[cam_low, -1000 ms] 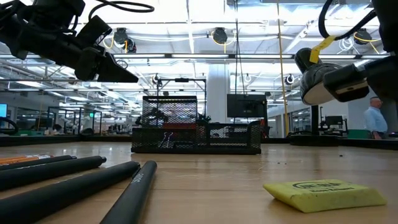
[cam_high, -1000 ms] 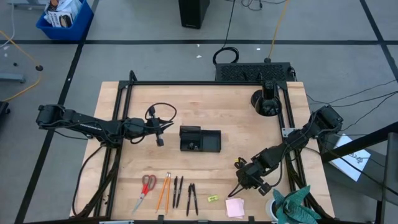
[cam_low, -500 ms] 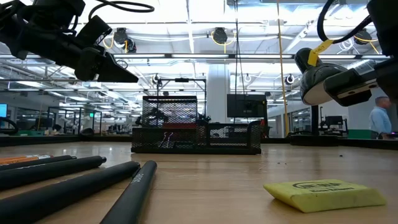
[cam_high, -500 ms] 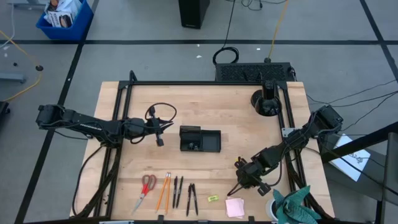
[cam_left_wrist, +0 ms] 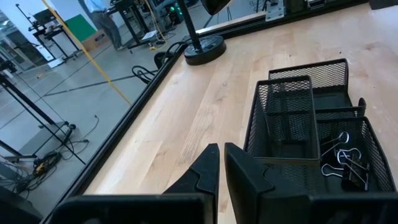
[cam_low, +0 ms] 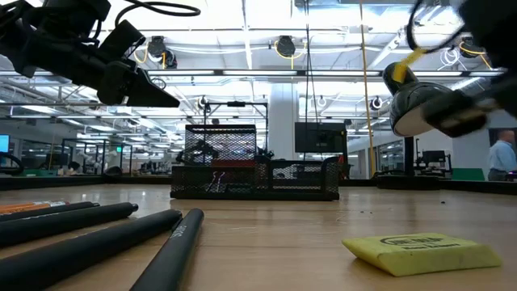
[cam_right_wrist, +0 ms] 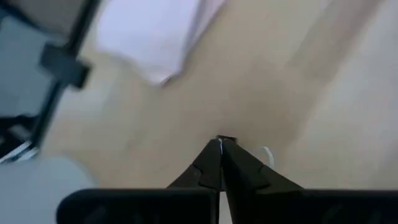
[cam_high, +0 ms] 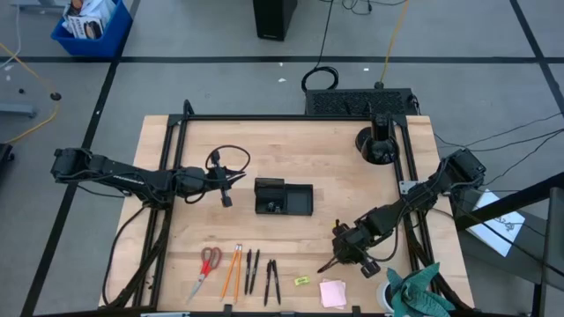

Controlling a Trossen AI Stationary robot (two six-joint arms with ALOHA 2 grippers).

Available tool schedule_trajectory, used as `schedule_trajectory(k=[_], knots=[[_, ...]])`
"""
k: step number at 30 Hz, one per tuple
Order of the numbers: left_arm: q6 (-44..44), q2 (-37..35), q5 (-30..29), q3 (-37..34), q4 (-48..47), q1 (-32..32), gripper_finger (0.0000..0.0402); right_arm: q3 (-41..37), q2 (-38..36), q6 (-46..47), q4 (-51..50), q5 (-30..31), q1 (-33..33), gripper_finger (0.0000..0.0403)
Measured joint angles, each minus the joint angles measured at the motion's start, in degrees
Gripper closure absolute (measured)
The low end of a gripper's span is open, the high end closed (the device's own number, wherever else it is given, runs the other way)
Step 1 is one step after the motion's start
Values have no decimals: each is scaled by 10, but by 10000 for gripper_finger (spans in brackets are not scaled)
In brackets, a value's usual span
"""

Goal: Pick and place office supplies into organizer
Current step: Put the black binder clip into the black desk organizer

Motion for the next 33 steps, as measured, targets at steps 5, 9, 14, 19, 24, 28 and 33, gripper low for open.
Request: schedule_trajectory(k=[5,9,14,19,24,28,33], knots=[[1,0,0,0,0,0,369,55,1,-26,2,72,-15,402],[1,0,0,0,0,0,369,91,1,-72,51,154,-31,402],[1,0,0,0,-1,0,369,95,2,-100,197,236,-62,402],[0,0,0,0,-29,0,369,95,54,-145,307,237,-95,402],[0,0,0,0,-42,0,369,95,150,-211,433,320,-125,403],[-1,0,0,0,-44,0,369,96,176,-225,465,389,-147,403],[6,0,0,0,-38,0,369,96,193,-209,500,400,-170,403]])
